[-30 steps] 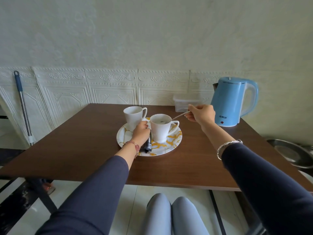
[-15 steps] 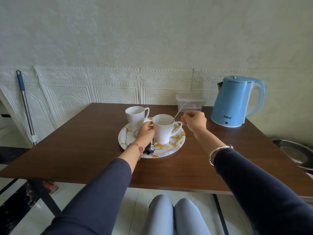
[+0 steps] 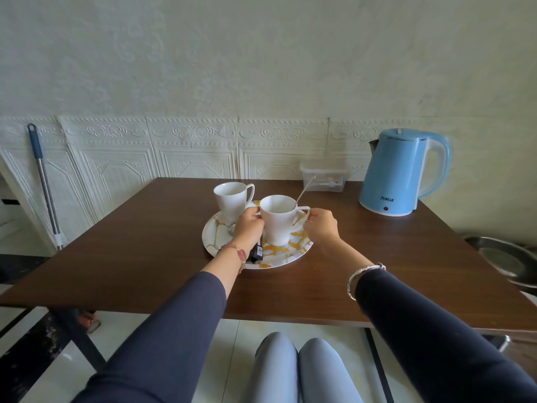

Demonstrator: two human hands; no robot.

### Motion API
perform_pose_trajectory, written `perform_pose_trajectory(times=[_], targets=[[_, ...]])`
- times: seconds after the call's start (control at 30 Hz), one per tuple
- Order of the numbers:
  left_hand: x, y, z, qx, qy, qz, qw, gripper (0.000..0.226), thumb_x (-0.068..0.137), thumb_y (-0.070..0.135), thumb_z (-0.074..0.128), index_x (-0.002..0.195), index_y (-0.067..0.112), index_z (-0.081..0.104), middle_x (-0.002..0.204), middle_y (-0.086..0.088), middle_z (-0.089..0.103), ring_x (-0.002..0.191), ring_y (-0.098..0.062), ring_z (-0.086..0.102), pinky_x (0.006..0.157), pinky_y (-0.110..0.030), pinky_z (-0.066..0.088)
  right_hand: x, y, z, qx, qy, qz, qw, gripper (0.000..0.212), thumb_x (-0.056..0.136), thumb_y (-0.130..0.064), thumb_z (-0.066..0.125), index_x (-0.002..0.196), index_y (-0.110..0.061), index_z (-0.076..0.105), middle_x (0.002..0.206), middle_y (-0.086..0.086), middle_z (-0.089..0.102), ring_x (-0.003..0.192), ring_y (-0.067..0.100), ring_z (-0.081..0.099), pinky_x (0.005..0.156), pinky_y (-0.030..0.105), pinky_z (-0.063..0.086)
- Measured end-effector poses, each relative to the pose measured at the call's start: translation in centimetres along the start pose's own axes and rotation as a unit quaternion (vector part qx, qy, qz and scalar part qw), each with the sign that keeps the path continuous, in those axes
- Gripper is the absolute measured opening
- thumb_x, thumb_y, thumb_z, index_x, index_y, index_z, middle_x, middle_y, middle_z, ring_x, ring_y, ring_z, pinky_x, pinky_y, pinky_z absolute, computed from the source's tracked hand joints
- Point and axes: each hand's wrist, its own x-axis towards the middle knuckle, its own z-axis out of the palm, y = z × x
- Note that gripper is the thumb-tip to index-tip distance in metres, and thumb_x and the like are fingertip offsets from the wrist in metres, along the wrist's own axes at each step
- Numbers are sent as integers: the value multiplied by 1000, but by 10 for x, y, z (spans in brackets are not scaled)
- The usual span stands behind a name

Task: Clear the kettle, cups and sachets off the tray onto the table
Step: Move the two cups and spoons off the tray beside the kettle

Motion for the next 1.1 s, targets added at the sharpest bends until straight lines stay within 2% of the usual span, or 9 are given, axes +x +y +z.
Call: perform_pose_trajectory(times=[0.1, 0.23, 0.3, 0.43, 0.57, 0.67, 0.73, 0.9, 1.1], targets=[[4, 0, 2, -22, 15, -14, 1000, 36, 86, 3, 42, 114, 11, 64, 109, -14, 69, 106, -31, 62, 94, -44, 51, 1, 2, 2, 16, 6, -2, 1000, 35, 81, 3, 44, 104, -1, 70, 102, 17, 71, 99, 31, 64, 84, 40, 55], [10, 7, 8, -30, 19, -13, 999, 34, 84, 2, 41, 106, 11, 65, 105, -13, 68, 99, -30, 61, 85, -36, 49, 7, 3, 0, 43, 20, 15, 999, 32, 77, 5, 42, 94, 3, 69, 85, 14, 68, 79, 26, 56, 65, 32, 46], [12, 12, 13, -30, 18, -9, 999, 31, 86, 4, 42, 106, 16, 63, 111, -14, 68, 102, -28, 61, 92, -38, 49, 11, 2, -4, 53, 32, 20, 998, 30, 76, 6, 42, 91, 4, 68, 82, 15, 67, 76, 27, 55, 63, 32, 44], [19, 31, 28, -41, 7, 8, 999, 33, 88, 0, 40, 113, 11, 60, 103, -9, 63, 104, -28, 60, 99, -45, 49, 20, 0, -23, 57, 69, 13, 996, 31, 81, 4, 44, 99, 0, 69, 99, 16, 72, 91, 30, 64, 74, 39, 54], [26, 49, 54, -32, -19, 27, 999, 31, 88, 0, 39, 104, 16, 59, 101, -7, 62, 108, -34, 61, 88, -42, 50, 32, 4, -49, 49, 101, 5, 994, 35, 85, 4, 46, 111, -4, 68, 108, 13, 71, 101, 27, 62, 85, 37, 51], [27, 54, 75, -43, -37, 28, 998, 29, 85, -2, 40, 97, 16, 59, 97, -8, 63, 92, -29, 61, 83, -37, 49, 36, 13, -66, 52, 112, 20, 992, 39, 85, 7, 46, 117, -3, 65, 111, 14, 70, 91, 22, 58, 78, 30, 49], [27, 55, 87, -49, -53, 28, 997, 32, 85, -2, 39, 102, 12, 63, 95, -9, 63, 85, -25, 58, 76, -35, 47, 38, 21, -75, 49, 119, 27, 991, 36, 84, 8, 45, 112, 1, 66, 108, 17, 70, 93, 28, 61, 79, 35, 52], [28, 52, 113, -45, -87, 8, 995, 35, 87, -1, 36, 109, 9, 62, 112, -15, 65, 104, -30, 62, 98, -45, 50, 44, 43, -87, 41, 122, 54, 990, 32, 80, 5, 47, 107, 0, 65, 104, 17, 69, 98, 32, 63, 84, 42, 56], [37, 46, 135, 4, -96, -7, 995, 41, 86, 5, 39, 121, 10, 58, 123, -16, 64, 114, -33, 60, 101, -46, 48, 57, 64, -91, 49, 129, 81, 987, 38, 83, 2, 48, 119, -3, 59, 115, 16, 66, 109, 31, 61, 92, 40, 52]])
